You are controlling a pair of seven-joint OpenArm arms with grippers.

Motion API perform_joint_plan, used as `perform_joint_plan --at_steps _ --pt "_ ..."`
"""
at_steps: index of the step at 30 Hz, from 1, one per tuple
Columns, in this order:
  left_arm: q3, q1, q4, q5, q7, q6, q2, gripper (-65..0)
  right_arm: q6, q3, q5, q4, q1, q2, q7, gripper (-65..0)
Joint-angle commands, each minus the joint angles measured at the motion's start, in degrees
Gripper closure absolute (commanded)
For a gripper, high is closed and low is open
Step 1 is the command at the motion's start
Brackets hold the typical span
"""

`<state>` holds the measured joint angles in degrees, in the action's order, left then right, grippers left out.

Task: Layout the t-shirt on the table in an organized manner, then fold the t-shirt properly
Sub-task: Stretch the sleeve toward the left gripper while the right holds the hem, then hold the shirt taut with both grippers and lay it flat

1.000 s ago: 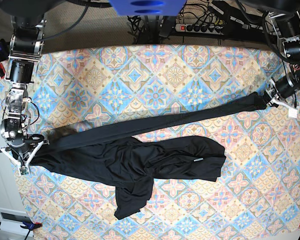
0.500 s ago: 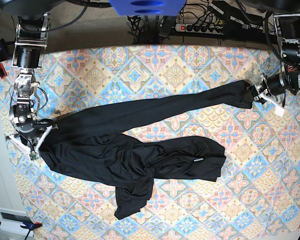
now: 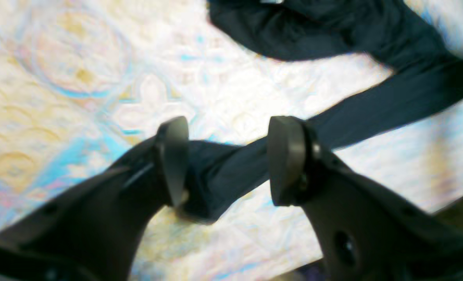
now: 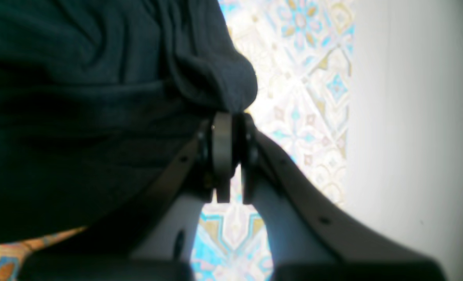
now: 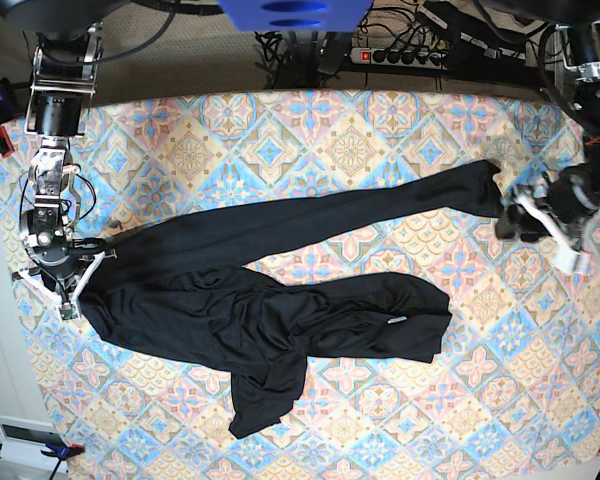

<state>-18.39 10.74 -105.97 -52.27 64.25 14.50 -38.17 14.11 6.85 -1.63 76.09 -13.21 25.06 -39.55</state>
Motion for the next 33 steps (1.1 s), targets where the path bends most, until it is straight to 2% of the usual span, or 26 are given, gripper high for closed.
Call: perform_joint_plan --at_steps 1,3,7,11,20,23,27,30,33 --pt "2.5 -0.1 -3.2 2.5 -0.6 0.0 -1.6 -27.5 -0.4 0.4 -0.1 1.0 -1.4 1.1 1.2 -0.1" --pt "9.4 -0.1 -5.3 9.6 -0.9 0.0 -3.5 -25.9 -0.4 0.4 -0.1 1.0 -1.4 1.1 1.2 -0.1" --pt "19.4 -0.4 -5.4 19.3 -1.9 0.0 -6.4 -23.9 -0.4 0.4 -0.1 1.0 -1.4 0.0 1.2 -0.1" --pt "24.5 0.7 -5.3 27.4 -5.3 -0.3 -6.6 -23.5 -0.4 0.4 -0.1 1.0 -1.4 -0.4 1.2 -0.1" --pt "34.0 1.4 -2.0 41.6 -6.6 -0.5 -6.4 -23.5 -0.4 0.4 -0.1 1.0 -1.4 -0.5 1.3 -0.1" --pt "34.0 1.5 0.4 43.8 -9.4 -0.5 -6.4 -23.5 -0.4 0.4 -0.1 1.0 -1.4 -0.5 1.3 -0.1" --pt "34.0 1.5 2.6 44.5 -10.2 -0.6 -6.3 -23.5 -0.4 0.4 -0.1 1.0 -1.4 -0.5 1.3 -0.1" --pt "33.6 1.1 5.4 44.6 -10.3 -0.6 -4.3 -23.5 -0.4 0.4 -0.1 1.0 -1.4 -0.5 1.3 -0.1" --pt "34.0 1.1 6.3 44.6 -11.7 -0.6 -4.0 -23.0 -0.4 0.4 -0.1 1.0 -1.4 -0.5 1.3 -0.1"
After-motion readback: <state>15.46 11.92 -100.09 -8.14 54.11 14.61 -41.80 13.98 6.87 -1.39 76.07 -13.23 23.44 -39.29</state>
